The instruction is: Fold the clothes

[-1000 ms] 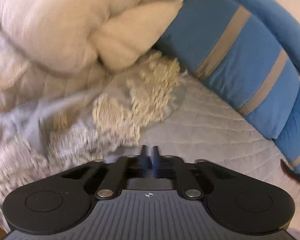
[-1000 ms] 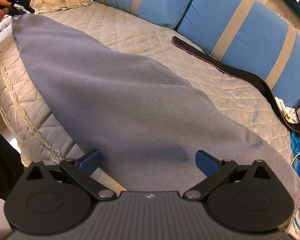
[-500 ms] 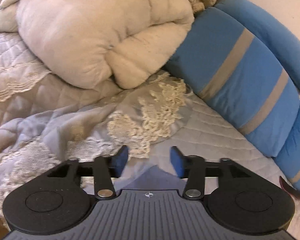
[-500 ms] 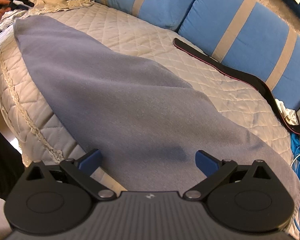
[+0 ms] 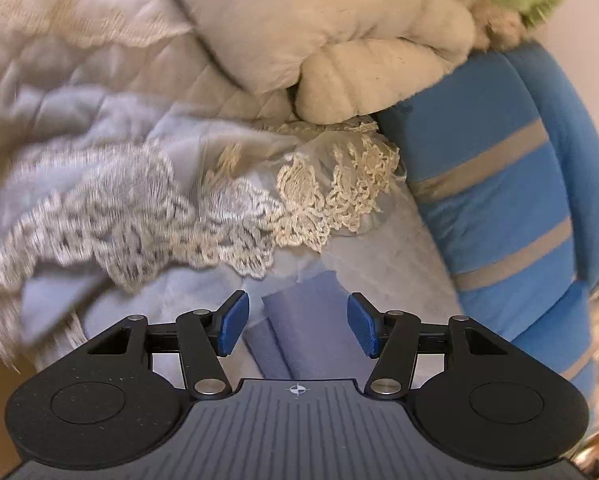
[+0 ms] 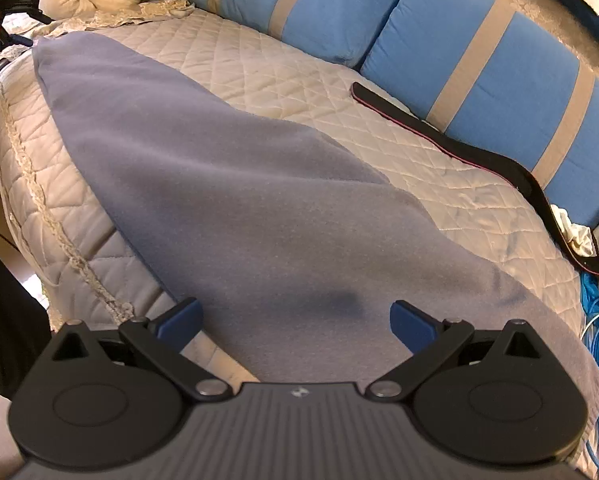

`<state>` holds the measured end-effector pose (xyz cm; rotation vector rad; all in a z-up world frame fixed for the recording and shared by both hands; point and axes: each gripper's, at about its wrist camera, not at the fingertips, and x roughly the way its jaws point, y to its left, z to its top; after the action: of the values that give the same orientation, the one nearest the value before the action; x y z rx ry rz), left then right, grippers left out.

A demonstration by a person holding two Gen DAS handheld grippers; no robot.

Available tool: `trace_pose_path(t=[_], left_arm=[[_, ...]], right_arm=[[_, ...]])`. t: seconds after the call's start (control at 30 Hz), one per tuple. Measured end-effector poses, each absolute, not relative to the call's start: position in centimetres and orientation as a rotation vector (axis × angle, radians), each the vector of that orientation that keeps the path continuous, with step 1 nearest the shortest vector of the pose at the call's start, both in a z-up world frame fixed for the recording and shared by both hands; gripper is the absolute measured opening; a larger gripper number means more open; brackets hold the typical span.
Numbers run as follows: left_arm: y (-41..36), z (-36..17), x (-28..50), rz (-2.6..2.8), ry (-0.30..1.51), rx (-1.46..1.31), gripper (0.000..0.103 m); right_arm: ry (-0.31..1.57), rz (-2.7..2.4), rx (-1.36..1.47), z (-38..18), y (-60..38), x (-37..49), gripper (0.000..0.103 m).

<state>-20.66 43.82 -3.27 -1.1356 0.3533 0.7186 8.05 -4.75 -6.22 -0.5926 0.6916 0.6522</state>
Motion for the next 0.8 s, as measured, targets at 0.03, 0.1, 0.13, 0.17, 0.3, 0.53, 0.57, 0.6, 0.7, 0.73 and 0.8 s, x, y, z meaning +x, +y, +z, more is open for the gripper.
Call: trace_pose_path(t=[0.03,0.1,0.13,0.17,0.3,0.53,0.57,0.6,0.7,0.73,0.8], left_arm=[[43.8,-3.4,-20.6,0.716,0.341,-1.147,0.053],[43.9,-3.7,-20.6,0.712,0.315,-1.163,0.051],[43.8,-3.7,-20.6,0.712,0.302,-1.159,0.051],[43.8,-3.7,-20.5,0.713,0.289,-1.155,0.051],[44.0,-3.6,-19.9,0.732,0.3,-1.146,0.051],[43.1,-3.1,-19.9,0.772,0.282,-1.078,0.002],[42.9,-2.7,-20.0,0.779,0.28,-1.051,0.002],[42.7,-2.3,-20.1,0.784,0.281,-1.033,0.002],[42.7,-1.6,-20.5,0.799,0.297,-1.018,0.002],[42.6,-1.4,-20.6,0.802,0.305,-1.014,0.002],[42.5,-1.2,-20.6,0.811,0.329,-1.004,0.002]], right_arm=[[0.692,0.653,-0.594,-6.2,-4.7,8.0,0.103],[0.692,0.653,-0.597,-6.3,-4.6,7.9,0.103],[0.692,0.654,-0.599,-6.3,-4.6,7.9,0.103],[0.693,0.654,-0.6,-6.4,-4.6,7.9,0.103],[0.696,0.652,-0.602,-6.5,-4.6,7.9,0.103],[0.689,0.658,-0.603,-6.4,-4.5,7.6,0.103],[0.688,0.66,-0.603,-6.4,-4.5,7.6,0.103],[0.687,0.661,-0.602,-6.3,-4.5,7.6,0.103],[0.683,0.664,-0.596,-6.2,-4.6,7.6,0.103],[0.681,0.664,-0.593,-6.1,-4.6,7.6,0.103],[0.677,0.667,-0.589,-5.9,-4.6,7.6,0.103]])
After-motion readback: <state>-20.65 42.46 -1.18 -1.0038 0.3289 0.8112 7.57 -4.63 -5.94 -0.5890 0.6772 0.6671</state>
